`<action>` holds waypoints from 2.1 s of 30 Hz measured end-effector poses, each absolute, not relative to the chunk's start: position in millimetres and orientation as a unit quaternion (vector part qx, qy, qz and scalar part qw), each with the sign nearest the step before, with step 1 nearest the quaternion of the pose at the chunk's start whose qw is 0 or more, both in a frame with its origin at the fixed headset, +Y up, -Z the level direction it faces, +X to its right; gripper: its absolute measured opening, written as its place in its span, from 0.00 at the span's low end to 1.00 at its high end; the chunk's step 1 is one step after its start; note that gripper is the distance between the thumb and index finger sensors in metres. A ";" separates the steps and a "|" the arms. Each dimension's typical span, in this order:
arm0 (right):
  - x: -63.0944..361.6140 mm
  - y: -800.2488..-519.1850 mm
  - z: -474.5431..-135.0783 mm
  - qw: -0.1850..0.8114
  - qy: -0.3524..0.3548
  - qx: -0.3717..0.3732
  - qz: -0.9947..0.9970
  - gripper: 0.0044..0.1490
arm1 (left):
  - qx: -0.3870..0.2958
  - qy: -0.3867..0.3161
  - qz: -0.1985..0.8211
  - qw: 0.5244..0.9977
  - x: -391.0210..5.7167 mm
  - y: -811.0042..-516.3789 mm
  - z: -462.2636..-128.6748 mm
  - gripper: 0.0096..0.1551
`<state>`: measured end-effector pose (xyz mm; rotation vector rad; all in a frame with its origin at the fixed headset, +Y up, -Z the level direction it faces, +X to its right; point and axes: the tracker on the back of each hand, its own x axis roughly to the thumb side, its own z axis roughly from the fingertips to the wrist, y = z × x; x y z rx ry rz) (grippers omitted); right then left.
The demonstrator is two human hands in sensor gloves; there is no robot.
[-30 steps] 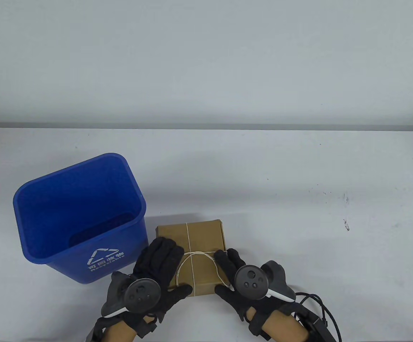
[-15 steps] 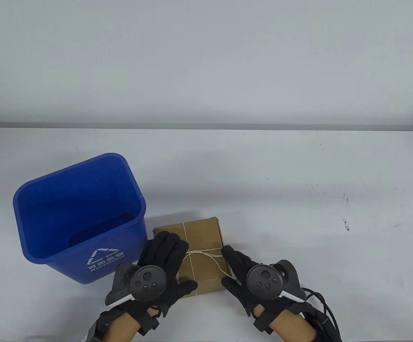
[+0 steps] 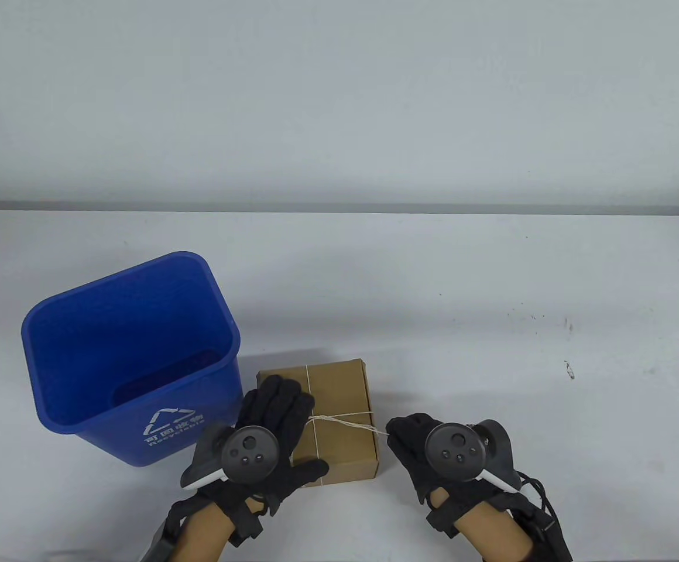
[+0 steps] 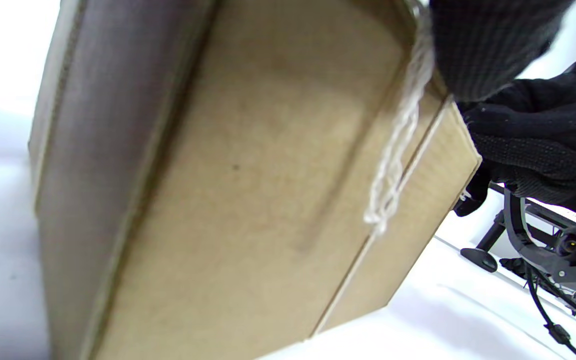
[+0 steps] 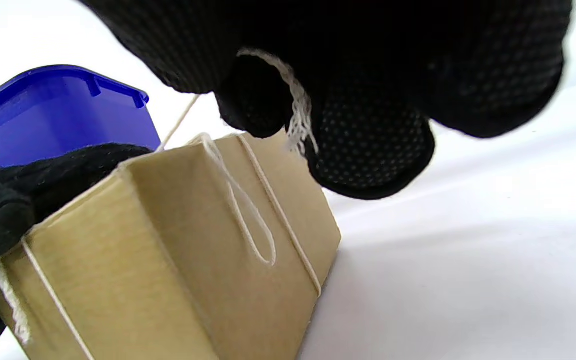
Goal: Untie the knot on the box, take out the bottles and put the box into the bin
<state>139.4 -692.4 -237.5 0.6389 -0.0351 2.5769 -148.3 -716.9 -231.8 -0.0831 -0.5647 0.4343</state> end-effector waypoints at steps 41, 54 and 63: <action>212.5 -733.8 -294.9 0.269 0.093 0.078 0.955 0.23 | -0.031 -0.280 0.221 0.934 -149.0 -717.6 -228.1 0.63; 243.0 -744.8 -306.3 0.272 0.110 0.007 0.956 0.23 | -0.032 -0.278 0.223 0.934 -149.7 -717.7 -227.8 0.63; 255.0 -744.2 -307.4 0.247 0.111 -0.036 0.962 0.23 | -0.032 -0.278 0.224 0.934 -150.2 -717.8 -227.7 0.63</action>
